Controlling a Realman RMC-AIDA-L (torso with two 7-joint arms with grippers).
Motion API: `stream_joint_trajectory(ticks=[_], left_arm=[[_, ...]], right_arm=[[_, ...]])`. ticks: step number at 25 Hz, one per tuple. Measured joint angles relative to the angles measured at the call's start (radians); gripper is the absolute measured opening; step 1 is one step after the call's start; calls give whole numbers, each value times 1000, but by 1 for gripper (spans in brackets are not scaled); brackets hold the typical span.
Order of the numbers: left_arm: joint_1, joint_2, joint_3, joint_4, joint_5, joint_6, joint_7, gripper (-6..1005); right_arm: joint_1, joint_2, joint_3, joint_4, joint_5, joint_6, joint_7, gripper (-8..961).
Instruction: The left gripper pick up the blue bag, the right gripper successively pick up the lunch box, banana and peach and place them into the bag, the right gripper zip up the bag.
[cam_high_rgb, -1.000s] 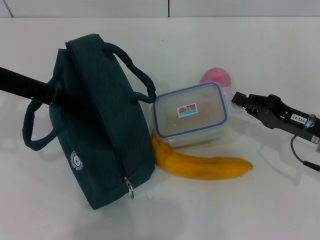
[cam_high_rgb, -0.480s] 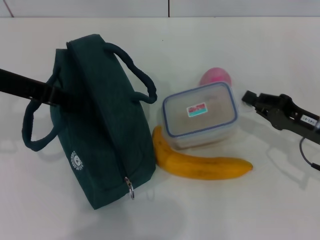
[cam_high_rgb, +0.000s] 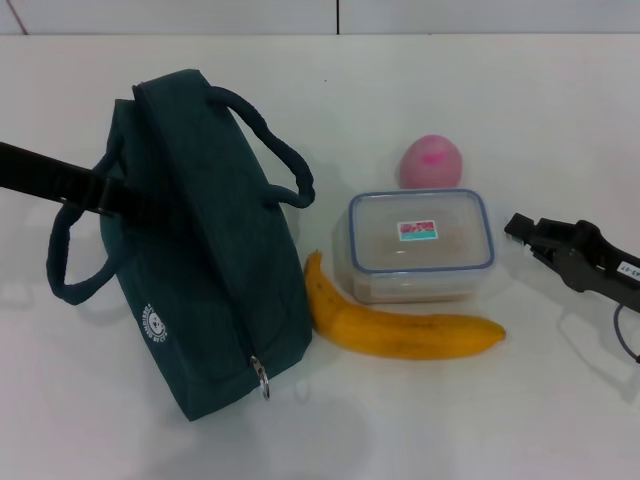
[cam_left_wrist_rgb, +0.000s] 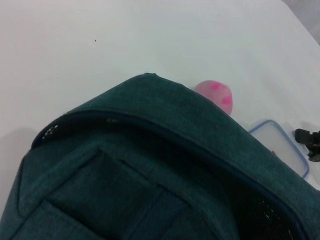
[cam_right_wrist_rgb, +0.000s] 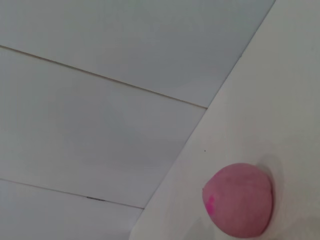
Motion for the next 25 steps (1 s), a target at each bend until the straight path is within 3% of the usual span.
stream_joint_trajectory(ticks=[11,22,25], left_arm=[[1,-1,0,-23,4,-10,6,41],[-6,-2,0,-23,4,-10,7,41],[-7,-2,0,-23,4,-11,9,41]], right_arm=[[4,3,-17,0,-2,-20,2,77],[21,2,-22,9,-6,-23,9,369],[25,3,-24,12,-6,-16,17,356]])
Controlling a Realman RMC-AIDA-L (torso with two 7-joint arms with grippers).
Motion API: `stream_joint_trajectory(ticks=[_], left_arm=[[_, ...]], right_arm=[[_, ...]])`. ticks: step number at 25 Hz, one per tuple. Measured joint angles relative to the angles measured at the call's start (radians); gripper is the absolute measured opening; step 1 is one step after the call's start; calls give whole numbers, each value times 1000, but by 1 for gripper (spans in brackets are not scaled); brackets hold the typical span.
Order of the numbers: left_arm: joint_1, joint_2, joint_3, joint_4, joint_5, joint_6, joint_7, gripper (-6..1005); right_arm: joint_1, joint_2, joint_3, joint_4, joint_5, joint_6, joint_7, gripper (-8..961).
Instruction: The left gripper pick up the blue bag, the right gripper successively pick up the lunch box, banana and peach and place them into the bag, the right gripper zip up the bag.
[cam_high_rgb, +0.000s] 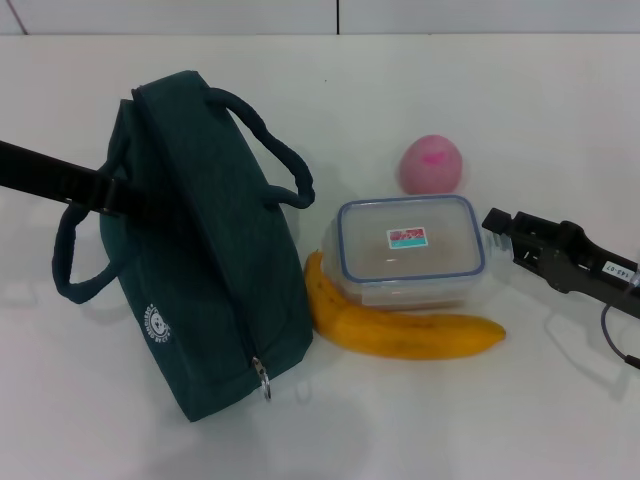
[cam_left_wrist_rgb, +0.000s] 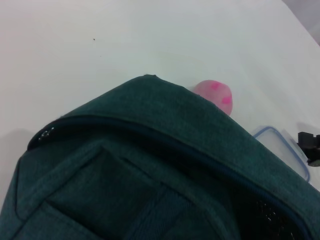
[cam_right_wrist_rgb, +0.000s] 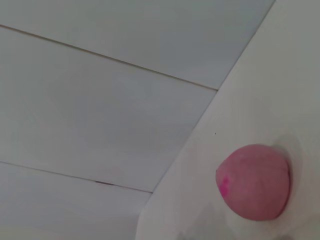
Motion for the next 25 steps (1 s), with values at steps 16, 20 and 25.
stream_joint_trajectory(ticks=[16,20,25], left_arm=[[4,4,0,-1,1,-11,15,41],[5,1,0,-7,1,-12,19,41],[2,5,0,-40,1,-14,27,41]], right_arm=[[18,4,-6,17,1,-7,34,287],[22,4,-16,17,0,-10,42,270],[30,5,-30,16,0,-15,42,176]])
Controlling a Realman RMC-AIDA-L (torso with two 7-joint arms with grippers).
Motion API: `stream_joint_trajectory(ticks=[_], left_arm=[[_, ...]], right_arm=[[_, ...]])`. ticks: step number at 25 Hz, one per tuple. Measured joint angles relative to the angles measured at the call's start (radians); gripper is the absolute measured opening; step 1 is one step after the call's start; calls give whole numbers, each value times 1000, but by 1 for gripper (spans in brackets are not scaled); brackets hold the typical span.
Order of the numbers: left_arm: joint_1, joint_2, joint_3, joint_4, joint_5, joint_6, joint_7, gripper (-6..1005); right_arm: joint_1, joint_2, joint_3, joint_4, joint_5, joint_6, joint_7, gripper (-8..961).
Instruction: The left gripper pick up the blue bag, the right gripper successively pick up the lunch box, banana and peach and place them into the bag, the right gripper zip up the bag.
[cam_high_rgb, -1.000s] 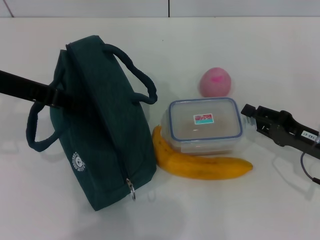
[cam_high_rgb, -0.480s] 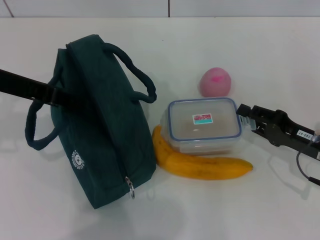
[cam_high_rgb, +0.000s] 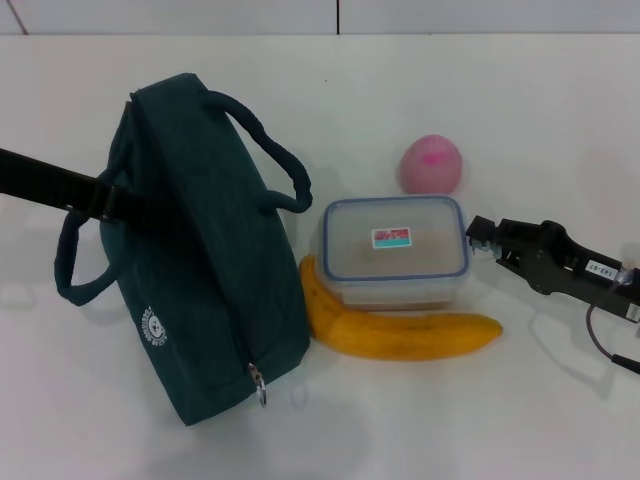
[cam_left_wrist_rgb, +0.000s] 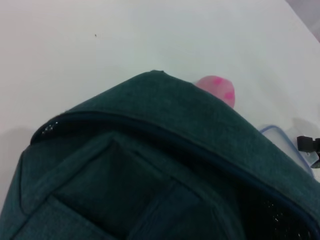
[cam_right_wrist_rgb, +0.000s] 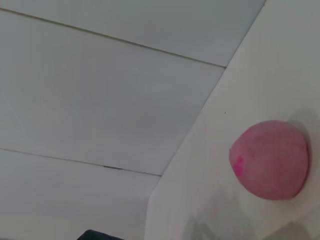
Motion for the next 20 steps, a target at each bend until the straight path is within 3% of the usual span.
stream_joint_trajectory(ticks=[20], left_arm=[[-3,13,-25,-6,-6,-10,19,42]], right_arm=[[-31,-3,11,3,67,-71,24,97]])
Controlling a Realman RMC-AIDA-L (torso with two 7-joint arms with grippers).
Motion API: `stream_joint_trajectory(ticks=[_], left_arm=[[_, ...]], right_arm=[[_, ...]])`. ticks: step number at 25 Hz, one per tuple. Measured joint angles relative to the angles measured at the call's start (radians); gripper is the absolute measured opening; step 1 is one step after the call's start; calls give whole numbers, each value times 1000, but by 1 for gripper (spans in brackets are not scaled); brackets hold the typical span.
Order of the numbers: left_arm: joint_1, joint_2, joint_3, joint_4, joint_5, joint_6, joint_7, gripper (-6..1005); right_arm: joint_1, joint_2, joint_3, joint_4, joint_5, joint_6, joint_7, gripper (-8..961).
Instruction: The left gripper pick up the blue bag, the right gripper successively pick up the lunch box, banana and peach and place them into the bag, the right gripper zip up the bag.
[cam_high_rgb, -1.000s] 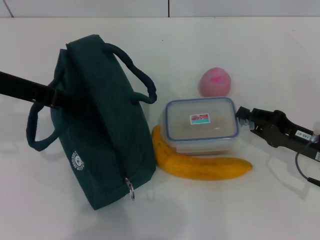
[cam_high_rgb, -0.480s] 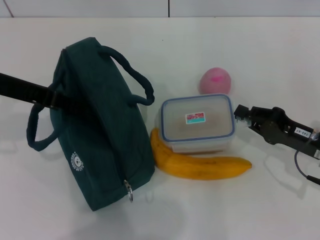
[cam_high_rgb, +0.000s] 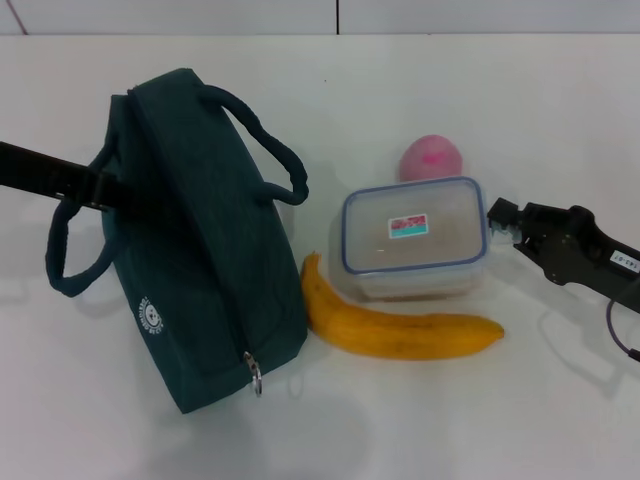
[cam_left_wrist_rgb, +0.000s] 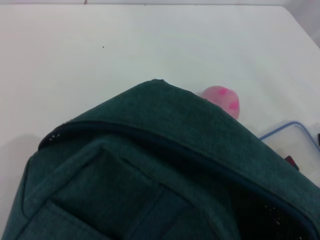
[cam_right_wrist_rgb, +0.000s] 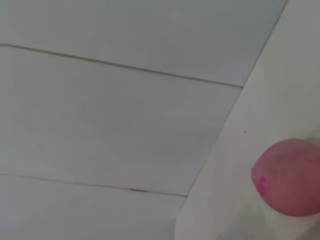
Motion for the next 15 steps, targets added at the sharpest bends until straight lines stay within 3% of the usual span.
stream_joint_trajectory(ticks=[15], left_arm=[[4,6,-24,1,-53,6,-8,42]], right_arm=[[-66,-5,2,9,107,-90,46,97]])
